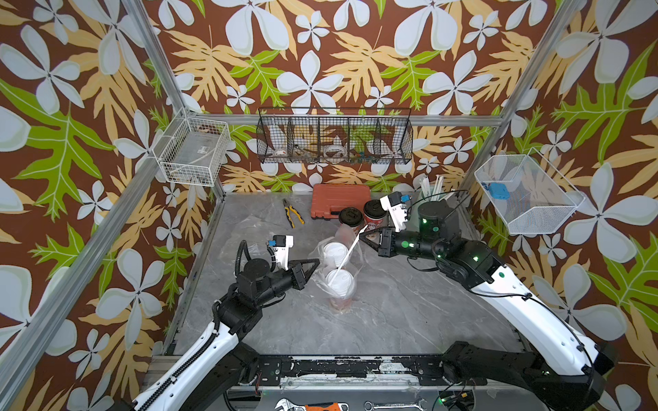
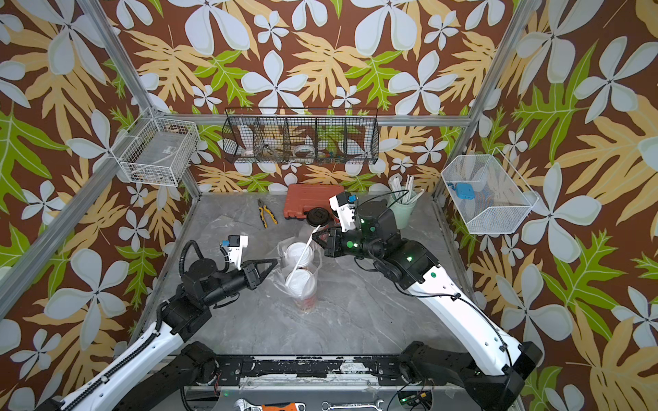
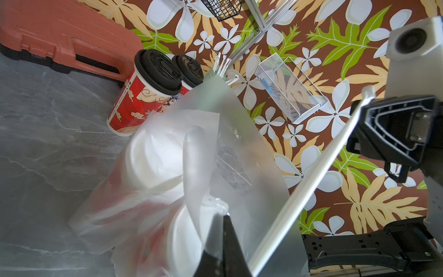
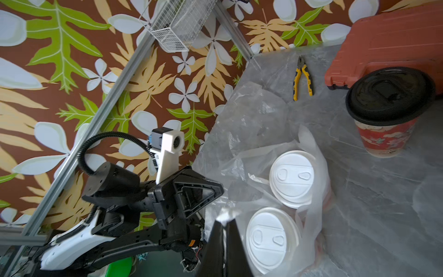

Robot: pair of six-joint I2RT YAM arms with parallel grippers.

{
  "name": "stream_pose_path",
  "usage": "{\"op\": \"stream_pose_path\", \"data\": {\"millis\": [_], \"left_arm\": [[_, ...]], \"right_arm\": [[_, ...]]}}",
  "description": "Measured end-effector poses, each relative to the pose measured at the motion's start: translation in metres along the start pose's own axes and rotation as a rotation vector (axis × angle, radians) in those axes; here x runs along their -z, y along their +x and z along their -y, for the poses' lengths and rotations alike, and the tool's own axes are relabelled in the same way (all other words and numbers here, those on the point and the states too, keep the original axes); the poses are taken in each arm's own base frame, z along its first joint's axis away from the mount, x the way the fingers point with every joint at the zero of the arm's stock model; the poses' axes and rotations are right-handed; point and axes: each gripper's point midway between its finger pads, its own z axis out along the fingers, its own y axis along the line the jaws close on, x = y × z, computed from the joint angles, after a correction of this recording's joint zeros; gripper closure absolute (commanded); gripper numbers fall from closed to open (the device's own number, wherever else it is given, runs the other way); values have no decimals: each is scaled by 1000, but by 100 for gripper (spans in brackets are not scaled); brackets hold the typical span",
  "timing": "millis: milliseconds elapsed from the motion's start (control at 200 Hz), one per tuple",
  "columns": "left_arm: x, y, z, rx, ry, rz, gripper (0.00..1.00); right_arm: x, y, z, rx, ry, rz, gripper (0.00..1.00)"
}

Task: Pack milk tea into plastic carrier bags
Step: Place the straw in the plastic carrier bag.

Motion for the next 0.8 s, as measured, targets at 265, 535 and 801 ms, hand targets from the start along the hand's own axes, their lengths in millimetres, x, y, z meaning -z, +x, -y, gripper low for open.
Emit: {"op": "stream_pose_path", "data": {"millis": [265,535,801], "left_arm": [[-3,2,-2,7,-3,-10,100],[-4,0,1,5,4,-12,100],[-5,-1,1,5,4,-13,100]], "right_arm": [[-17,0,4,12,30,10,100],[-15,3,-6,51,0,-26,100],[-18,23,-10,97,3,-126,100]]}}
